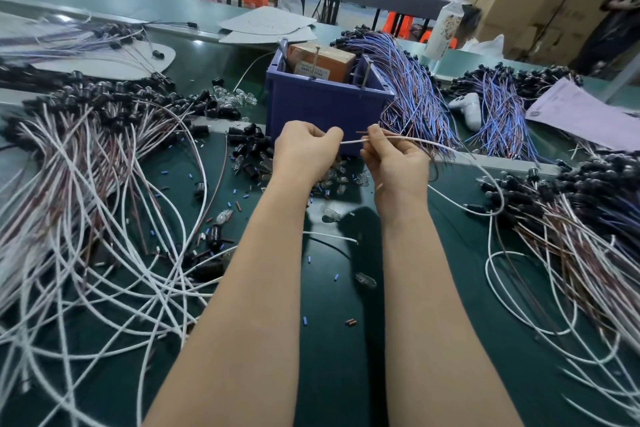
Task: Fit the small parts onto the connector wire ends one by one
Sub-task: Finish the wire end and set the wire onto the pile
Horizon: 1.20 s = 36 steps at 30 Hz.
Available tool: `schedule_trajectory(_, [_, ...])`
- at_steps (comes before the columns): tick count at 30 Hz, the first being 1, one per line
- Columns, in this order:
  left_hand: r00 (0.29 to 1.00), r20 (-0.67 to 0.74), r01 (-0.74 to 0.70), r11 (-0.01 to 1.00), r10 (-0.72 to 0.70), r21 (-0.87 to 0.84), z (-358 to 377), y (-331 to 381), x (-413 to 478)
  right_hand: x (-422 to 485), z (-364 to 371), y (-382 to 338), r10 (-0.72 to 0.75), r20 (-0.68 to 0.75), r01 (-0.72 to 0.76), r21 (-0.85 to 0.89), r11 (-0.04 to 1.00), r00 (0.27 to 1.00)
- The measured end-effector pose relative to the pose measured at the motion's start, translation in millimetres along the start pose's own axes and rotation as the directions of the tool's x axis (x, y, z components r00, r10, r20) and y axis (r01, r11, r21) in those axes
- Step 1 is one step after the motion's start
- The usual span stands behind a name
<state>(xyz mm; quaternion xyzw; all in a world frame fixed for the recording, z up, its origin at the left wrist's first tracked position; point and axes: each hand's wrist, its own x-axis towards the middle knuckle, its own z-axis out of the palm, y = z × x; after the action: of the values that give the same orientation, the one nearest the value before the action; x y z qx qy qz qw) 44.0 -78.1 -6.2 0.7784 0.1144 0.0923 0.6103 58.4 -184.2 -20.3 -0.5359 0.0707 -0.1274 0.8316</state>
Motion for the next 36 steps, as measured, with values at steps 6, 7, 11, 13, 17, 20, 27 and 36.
schedule_trajectory(6, [0.993,-0.024,-0.116,0.993,0.117,0.01,-4.1,-2.4,7.3,0.9,-5.9,-5.8,0.063,0.077,-0.059,-0.049,0.997,0.995])
schedule_trajectory(7, [0.99,0.042,-0.133,0.991,0.132,0.018,-2.1,-1.8,6.5,-0.3,-4.9,-5.5,0.09,0.117,-0.082,-0.068,0.994,0.989])
schedule_trajectory(11, [0.978,0.14,-0.169,0.981,0.154,0.098,2.8,-2.3,4.5,-3.5,-2.0,-4.4,0.151,0.186,-0.13,-0.119,0.984,0.971])
schedule_trajectory(13, [0.979,0.15,-0.161,0.978,0.141,0.131,1.8,-2.0,4.2,-4.3,-3.0,-5.0,0.149,0.18,-0.128,-0.123,0.984,0.972])
schedule_trajectory(17, [0.997,0.019,-0.074,0.978,0.071,0.193,-12.1,-0.9,6.5,0.4,-17.5,-15.1,0.159,0.012,-0.16,0.035,0.987,0.987])
schedule_trajectory(20, [0.98,-0.191,0.003,0.951,0.059,0.308,-30.2,1.2,11.8,4.6,-23.0,-19.0,0.166,-0.097,-0.148,0.166,0.975,0.981])
schedule_trajectory(27, [0.901,0.433,-0.203,0.911,0.03,0.358,-13.5,18.1,-9.2,-6.8,7.7,-17.7,0.223,-0.048,-0.201,0.29,0.936,0.974])
schedule_trajectory(36, [0.987,-0.036,-0.159,0.975,0.155,-0.152,25.2,21.8,-10.3,-24.1,35.8,-7.8,0.302,0.057,-0.305,0.286,0.908,0.952])
